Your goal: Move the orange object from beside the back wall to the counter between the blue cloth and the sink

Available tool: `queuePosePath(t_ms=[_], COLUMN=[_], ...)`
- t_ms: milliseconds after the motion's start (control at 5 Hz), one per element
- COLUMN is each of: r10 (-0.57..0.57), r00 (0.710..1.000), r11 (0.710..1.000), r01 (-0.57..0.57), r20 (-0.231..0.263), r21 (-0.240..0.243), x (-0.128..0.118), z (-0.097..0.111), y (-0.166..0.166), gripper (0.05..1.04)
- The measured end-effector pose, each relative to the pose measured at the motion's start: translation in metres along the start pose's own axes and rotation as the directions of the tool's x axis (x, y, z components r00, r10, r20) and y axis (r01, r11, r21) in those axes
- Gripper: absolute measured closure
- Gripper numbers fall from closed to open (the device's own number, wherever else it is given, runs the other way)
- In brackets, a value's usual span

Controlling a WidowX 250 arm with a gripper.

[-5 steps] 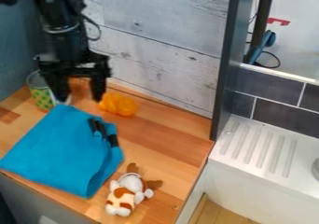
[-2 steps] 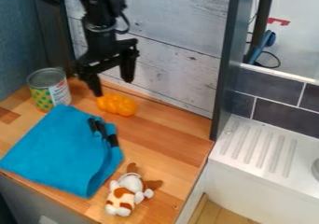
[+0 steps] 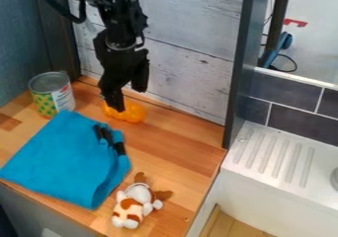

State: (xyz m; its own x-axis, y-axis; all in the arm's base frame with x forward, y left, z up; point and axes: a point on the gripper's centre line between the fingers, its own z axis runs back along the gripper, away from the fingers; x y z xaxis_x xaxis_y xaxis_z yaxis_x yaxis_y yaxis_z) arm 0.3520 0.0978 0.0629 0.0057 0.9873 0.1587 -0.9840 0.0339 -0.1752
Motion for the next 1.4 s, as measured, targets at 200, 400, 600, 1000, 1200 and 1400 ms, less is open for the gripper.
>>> queuePosePath(t_ms=[200,400,600,1000,1200,1400], r10=[0.053,0.11,0.152,0.232,0.257,0.259], r00=[0.998,0.993,0.988,0.972,0.964,0.964], r11=[0.998,0.993,0.987,0.968,0.961,0.963], r01=[-0.053,-0.111,-0.153,-0.228,-0.248,-0.252], r20=[0.032,0.041,0.034,-0.026,-0.065,-0.065], r21=[0.028,0.028,0.041,0.104,0.118,0.096], x=[0.008,0.026,0.036,0.035,0.028,0.026], z=[-0.007,-0.018,-0.031,-0.059,-0.059,-0.057], y=[-0.001,-0.001,-0.005,-0.004,-0.004,0.001], gripper=[0.085,0.085,0.085,0.085,0.12,0.265])
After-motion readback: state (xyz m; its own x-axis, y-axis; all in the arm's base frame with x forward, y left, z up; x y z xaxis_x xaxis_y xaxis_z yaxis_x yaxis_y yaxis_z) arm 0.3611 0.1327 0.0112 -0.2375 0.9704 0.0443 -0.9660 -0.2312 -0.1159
